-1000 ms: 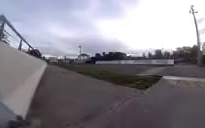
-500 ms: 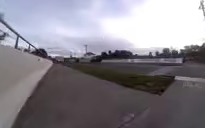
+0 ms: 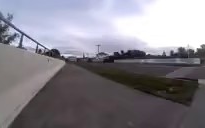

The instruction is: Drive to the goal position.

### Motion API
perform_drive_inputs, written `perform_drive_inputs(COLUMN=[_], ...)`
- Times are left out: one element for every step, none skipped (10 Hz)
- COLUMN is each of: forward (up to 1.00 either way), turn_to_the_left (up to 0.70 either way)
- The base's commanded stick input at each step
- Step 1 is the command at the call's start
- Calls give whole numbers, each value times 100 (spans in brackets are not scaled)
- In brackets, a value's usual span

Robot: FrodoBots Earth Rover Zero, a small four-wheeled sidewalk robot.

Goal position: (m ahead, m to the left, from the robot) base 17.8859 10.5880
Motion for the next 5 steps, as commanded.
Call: perform_drive_inputs(forward=[85,85,85,85,85], turn_to_the_left=[34,34,34,34,32])
